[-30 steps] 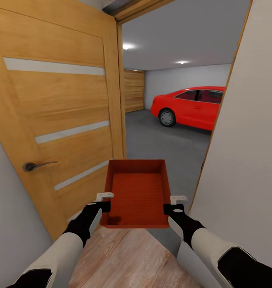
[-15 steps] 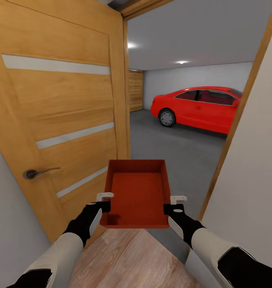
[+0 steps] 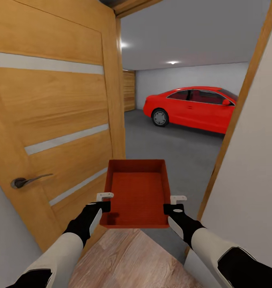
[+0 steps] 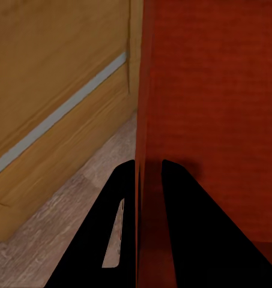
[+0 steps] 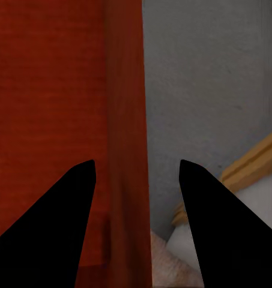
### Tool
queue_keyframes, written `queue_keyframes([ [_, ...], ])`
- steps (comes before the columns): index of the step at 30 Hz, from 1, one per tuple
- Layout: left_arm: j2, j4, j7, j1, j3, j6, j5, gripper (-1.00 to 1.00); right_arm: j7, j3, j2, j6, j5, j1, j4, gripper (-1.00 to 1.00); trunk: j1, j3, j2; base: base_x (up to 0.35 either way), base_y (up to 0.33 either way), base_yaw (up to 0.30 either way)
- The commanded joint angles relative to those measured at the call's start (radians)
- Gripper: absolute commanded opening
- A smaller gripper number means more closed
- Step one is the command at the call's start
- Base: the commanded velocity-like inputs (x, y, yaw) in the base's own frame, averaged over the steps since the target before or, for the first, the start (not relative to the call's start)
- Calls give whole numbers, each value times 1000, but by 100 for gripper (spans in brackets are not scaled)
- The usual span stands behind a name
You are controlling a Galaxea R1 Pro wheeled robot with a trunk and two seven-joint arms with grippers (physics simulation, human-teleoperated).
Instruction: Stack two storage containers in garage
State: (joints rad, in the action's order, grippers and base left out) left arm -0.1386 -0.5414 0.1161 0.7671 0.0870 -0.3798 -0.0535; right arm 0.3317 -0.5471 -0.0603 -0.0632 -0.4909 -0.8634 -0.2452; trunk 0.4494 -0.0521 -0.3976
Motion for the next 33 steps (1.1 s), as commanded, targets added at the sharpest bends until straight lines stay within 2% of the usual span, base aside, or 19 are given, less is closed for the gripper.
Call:
queue_keyframes([
  [1,-21,-5,2,1,17,-7,4,-100,10,-8,0,-6,0,0,1,-100,1,-2,-2,0,0,-242],
  [17,-21,-5,2,1,17,-7,4,-100,10,-8,1,-6,0,0,1,-100,1,-2,-2,2,0,-237],
  [33,-21,-5,2,1,17,-8,4,-100,10,-8,0,-6,0,0,1,-100,1,-2,-2,196,210,-16],
])
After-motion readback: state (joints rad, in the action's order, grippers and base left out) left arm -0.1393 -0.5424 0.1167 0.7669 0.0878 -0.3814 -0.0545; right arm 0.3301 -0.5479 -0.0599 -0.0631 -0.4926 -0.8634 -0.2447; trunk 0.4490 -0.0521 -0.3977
